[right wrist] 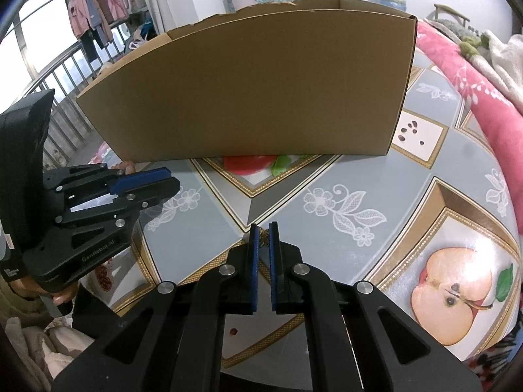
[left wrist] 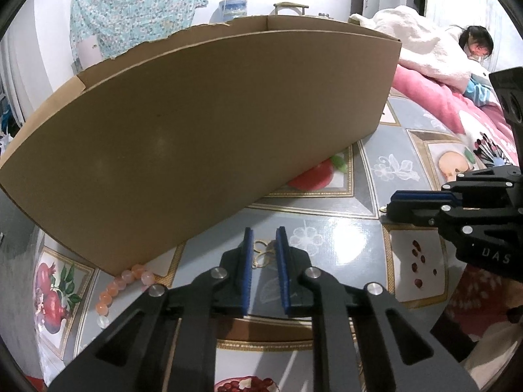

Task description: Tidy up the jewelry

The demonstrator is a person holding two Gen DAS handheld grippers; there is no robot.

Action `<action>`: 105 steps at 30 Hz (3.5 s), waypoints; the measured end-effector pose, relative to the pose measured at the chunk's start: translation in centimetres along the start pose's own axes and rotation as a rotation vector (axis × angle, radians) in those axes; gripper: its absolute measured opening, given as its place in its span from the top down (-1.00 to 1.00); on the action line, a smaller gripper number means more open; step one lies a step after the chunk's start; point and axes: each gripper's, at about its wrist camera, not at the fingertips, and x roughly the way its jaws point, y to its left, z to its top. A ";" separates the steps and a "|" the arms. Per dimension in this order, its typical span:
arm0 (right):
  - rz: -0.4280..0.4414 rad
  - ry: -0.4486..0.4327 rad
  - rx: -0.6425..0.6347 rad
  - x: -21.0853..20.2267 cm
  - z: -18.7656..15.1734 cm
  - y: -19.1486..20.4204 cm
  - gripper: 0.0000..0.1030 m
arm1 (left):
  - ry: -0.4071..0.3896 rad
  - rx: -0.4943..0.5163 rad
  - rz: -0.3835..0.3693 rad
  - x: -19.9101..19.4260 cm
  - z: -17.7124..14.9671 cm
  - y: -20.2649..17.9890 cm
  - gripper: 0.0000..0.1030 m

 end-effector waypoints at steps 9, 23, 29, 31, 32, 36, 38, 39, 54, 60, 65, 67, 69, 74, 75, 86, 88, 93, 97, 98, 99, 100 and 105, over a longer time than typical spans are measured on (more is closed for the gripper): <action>0.007 -0.008 -0.013 -0.8 0.0 -0.1 0.96 | -0.018 -0.010 -0.015 -0.3 -0.6 0.4 0.75; -0.041 0.027 -0.113 -0.4 0.5 1.4 0.73 | -0.039 -0.045 -0.044 -0.9 -1.2 1.7 0.75; -0.063 0.048 -0.195 0.2 0.7 2.0 0.72 | -0.044 -0.047 -0.055 -1.0 -1.4 2.0 0.75; -0.066 0.061 -0.242 0.3 0.9 2.3 0.72 | -0.045 -0.047 -0.058 -1.0 -1.3 2.1 0.75; -0.066 0.068 -0.258 0.4 0.9 2.4 0.73 | -0.046 -0.047 -0.060 -1.0 -1.4 2.2 0.75; -0.038 0.099 -0.301 0.6 1.3 2.5 0.86 | -0.049 -0.049 -0.065 -1.1 -1.5 2.3 0.75; -0.036 0.103 -0.337 0.6 1.4 2.7 0.90 | -0.051 -0.050 -0.066 -1.1 -1.5 2.4 0.75; -0.033 0.104 -0.344 0.6 1.4 2.7 0.91 | -0.052 -0.051 -0.066 -1.1 -1.5 2.5 0.75; -0.035 0.036 -0.308 -1.2 1.0 2.5 0.92 | -0.102 -0.045 -0.065 -3.4 -1.4 2.7 0.75; -0.026 -0.059 -0.293 -4.1 1.4 2.7 0.92 | -0.159 -0.025 -0.055 -6.4 -1.1 2.2 0.75; -0.015 -0.172 -0.311 -7.1 2.7 3.1 0.92 | -0.251 -0.009 -0.063 -10.2 0.2 1.9 0.75; 0.001 -0.230 -0.319 -8.3 3.7 3.2 0.92 | -0.289 -0.004 -0.067 -11.4 0.9 2.0 0.75; 0.010 -0.273 -0.325 -9.1 4.9 3.0 0.92 | -0.336 0.009 -0.062 -12.6 2.1 2.2 0.75; 0.063 -0.334 -0.330 -9.4 8.7 2.5 0.92 | -0.358 -0.010 -0.073 -12.4 5.7 3.5 0.75; 0.084 -0.329 -0.317 -9.1 9.6 2.1 0.92 | -0.339 -0.030 -0.090 -11.7 6.5 4.0 0.75; 0.146 -0.173 -0.223 -2.4 14.3 -1.4 0.87 | -0.156 -0.130 -0.173 -3.7 11.0 5.9 0.74; 0.148 -0.175 -0.209 -2.4 14.4 -1.8 0.81 | -0.133 -0.146 -0.178 -2.8 11.3 6.1 0.73; 0.155 -0.197 -0.164 -2.9 14.3 -3.0 0.66 | -0.134 -0.169 -0.192 -2.5 11.5 6.5 0.37; 0.153 -0.215 -0.138 -3.6 14.1 -3.9 0.55 | -0.141 -0.161 -0.179 -2.8 11.4 6.5 0.25; 0.151 -0.219 -0.133 -3.9 14.0 -3.9 0.51 | -0.143 -0.161 -0.176 -2.9 11.4 6.5 0.22; 0.149 -0.221 -0.132 -4.0 14.0 -4.0 0.47 | -0.144 -0.159 -0.171 -2.9 11.4 6.5 0.21; 0.149 -0.224 -0.130 -4.1 13.9 -4.1 0.45 | -0.145 -0.156 -0.166 -3.0 11.4 6.5 0.17; 0.148 -0.241 -0.133 -4.9 14.0 -4.0 0.30 | -0.158 -0.149 -0.148 -3.7 11.5 6.4 0.03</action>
